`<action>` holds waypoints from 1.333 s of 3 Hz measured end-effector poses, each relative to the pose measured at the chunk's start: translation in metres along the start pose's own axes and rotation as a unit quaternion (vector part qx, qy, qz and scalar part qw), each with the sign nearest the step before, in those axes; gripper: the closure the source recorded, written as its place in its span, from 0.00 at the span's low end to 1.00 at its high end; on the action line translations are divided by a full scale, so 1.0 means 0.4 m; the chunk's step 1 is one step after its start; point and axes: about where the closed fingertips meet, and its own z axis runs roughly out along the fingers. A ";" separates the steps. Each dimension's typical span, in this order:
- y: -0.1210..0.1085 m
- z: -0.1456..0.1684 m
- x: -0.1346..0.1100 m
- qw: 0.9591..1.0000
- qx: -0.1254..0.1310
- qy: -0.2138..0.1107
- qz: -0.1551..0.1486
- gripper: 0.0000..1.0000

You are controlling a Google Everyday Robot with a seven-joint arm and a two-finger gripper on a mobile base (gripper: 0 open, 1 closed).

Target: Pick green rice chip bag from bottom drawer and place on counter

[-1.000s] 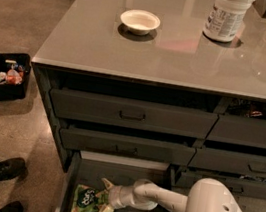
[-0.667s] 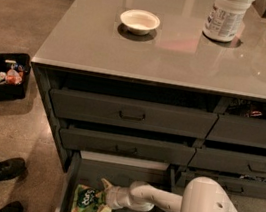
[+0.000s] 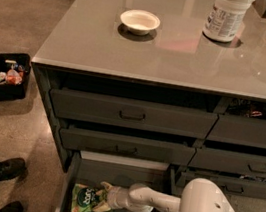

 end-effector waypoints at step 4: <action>-0.047 -0.249 -0.030 0.999 0.007 0.016 -0.036 1.00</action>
Offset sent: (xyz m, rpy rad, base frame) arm 0.0099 -0.0526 0.0438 -0.0508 -0.0794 -0.0832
